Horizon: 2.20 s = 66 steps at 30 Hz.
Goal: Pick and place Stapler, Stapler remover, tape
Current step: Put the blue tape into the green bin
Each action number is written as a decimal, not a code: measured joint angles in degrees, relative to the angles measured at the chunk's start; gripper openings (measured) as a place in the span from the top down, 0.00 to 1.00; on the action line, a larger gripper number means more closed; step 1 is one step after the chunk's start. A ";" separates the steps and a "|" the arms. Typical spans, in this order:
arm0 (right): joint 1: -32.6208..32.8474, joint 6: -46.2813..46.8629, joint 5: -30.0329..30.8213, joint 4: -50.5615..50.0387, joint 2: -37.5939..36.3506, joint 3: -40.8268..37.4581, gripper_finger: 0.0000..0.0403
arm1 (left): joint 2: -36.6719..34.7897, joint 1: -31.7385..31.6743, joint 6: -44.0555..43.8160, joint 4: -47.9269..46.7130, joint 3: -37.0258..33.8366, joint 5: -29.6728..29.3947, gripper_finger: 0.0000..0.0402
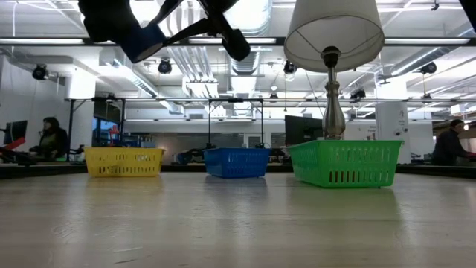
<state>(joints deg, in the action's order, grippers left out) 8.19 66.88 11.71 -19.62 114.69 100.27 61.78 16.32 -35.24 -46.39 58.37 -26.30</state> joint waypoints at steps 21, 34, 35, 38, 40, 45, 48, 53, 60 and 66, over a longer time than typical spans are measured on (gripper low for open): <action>0.83 -1.80 -5.51 -36.53 -9.11 -0.11 0.74 | -0.34 0.07 2.53 3.70 7.13 2.49 0.41; 4.00 5.14 1.59 -46.71 -23.69 -11.49 0.75 | -0.33 0.07 3.72 4.84 7.10 2.71 0.41; 4.30 6.48 1.87 -46.08 -25.28 -13.71 0.75 | -0.33 0.07 3.73 4.83 7.06 2.67 0.41; 4.38 9.82 2.94 -42.36 -30.64 -20.82 0.75 | -0.33 0.07 3.76 4.99 7.06 2.18 0.41; 4.27 11.50 3.96 -37.88 -34.20 -25.77 0.75 | -0.33 0.07 3.80 6.01 7.06 2.00 0.41; 2.36 12.47 4.98 -21.01 -41.71 -38.34 0.75 | -0.33 0.07 4.66 9.75 7.04 1.94 0.41; 0.54 15.03 4.92 -16.23 -44.15 -45.18 0.75 | -0.33 0.07 5.46 11.68 7.04 1.96 0.41; -0.94 20.89 2.51 -9.94 -46.47 -54.01 0.75 | -0.33 0.07 5.35 12.37 7.02 1.99 0.42; -1.77 27.30 1.52 3.30 -47.03 -63.21 0.73 | -0.33 0.09 4.90 12.35 7.00 2.40 0.42; -2.12 30.66 2.38 7.09 -46.14 -68.01 0.74 | -0.33 0.07 4.61 12.37 7.00 2.42 0.42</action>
<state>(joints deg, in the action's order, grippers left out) 6.07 97.54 14.09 -12.53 68.56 32.26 61.45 16.38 -30.64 -34.02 65.36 -23.88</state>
